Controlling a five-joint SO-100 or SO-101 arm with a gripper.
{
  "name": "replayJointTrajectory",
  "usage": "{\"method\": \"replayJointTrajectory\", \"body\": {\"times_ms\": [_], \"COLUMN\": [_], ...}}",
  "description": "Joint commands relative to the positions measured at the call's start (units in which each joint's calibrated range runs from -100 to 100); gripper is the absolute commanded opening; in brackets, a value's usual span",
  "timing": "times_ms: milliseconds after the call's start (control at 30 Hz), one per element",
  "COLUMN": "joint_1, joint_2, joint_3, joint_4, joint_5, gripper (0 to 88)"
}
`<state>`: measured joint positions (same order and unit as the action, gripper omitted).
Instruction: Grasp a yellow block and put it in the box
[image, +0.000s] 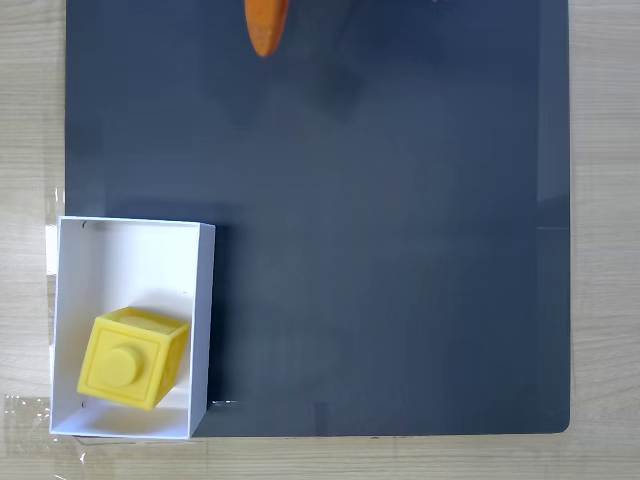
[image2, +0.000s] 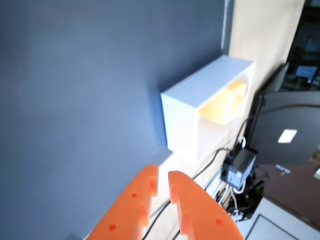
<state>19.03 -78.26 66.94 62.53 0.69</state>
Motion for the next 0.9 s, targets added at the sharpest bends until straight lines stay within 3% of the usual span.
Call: {"method": "replayJointTrajectory", "body": {"times_ms": [0,200,367,867], "joint_1": [-0.9,-0.4,-0.8,-0.8], "joint_2": [-14.8,-20.1,-20.6,-20.6], "joint_3": [13.0,24.5,25.0,24.7], "joint_4": [0.2,0.6,11.6,11.6], "joint_5": [0.2,0.2,0.2,-0.1], "gripper": [2.9,2.9,2.3,2.2]}}
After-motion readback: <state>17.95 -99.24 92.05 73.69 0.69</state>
